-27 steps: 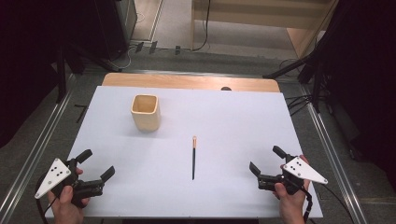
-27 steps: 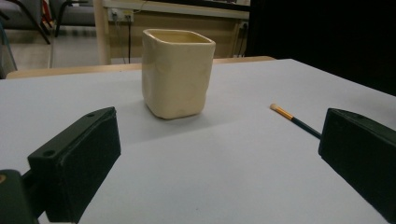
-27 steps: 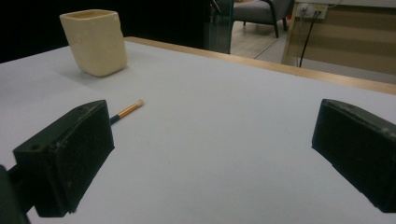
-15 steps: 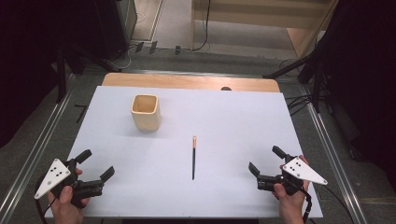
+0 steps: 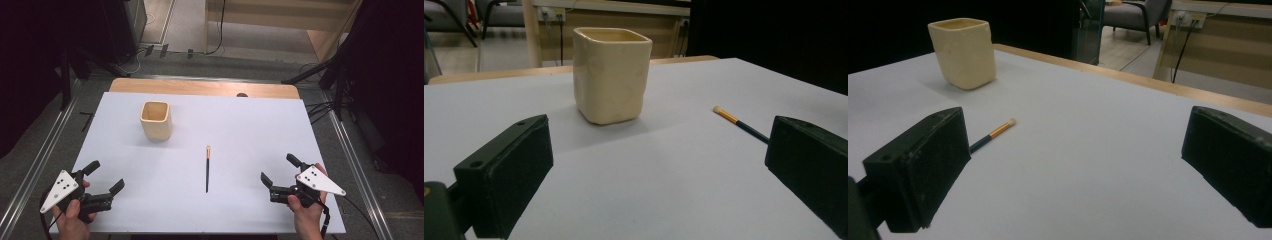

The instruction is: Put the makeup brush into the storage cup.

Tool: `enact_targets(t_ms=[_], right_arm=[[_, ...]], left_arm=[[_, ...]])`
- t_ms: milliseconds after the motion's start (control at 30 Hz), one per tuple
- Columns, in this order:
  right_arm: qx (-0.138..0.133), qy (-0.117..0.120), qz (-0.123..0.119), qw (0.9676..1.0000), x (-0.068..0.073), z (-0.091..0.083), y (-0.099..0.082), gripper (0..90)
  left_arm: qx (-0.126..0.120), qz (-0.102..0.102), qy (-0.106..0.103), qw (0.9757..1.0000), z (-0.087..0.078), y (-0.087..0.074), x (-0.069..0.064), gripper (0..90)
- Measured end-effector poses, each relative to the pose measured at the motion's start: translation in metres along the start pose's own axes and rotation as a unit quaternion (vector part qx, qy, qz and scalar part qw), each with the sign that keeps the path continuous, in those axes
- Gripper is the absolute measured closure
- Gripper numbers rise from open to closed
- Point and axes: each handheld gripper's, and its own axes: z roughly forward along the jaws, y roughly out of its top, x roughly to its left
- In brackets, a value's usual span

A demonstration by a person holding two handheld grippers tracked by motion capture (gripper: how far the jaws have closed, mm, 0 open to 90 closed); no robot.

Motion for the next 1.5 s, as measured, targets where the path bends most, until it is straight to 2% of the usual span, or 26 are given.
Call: enact_targets(t_ms=[167,333,467,733,1133,1400,1500], right_arm=[[0.003,0.008,0.0,1.0,0.008,0.01,0.009,0.0],[0.015,0.02,-0.012,0.9996,0.02,0.027,0.018,0.0],[0.018,0.03,-0.014,0.9993,0.026,0.037,0.024,0.0],[0.021,0.04,-0.012,0.9989,0.033,0.052,0.035,0.0],[0.033,0.06,-0.023,0.9974,0.044,0.074,0.048,0.0],[0.039,0.068,-0.018,0.9968,0.051,0.09,0.056,0.0],[0.046,0.077,-0.022,0.9957,0.054,0.097,0.059,0.0]], left_arm=[[0.003,0.004,-0.001,1.0,-0.001,-0.001,0.0,0.0],[0.003,0.004,-0.001,1.0,-0.001,0.0,-0.001,0.0],[0.006,0.005,-0.001,1.0,0.0,-0.001,-0.002,0.0],[0.008,0.006,-0.002,0.9999,0.001,-0.001,-0.002,0.0],[0.008,0.006,-0.005,0.9999,0.002,-0.001,-0.003,0.0],[0.01,0.008,-0.006,0.9999,0.004,-0.001,-0.005,0.0],[0.01,0.008,-0.006,0.9999,0.004,-0.001,-0.005,0.0]])
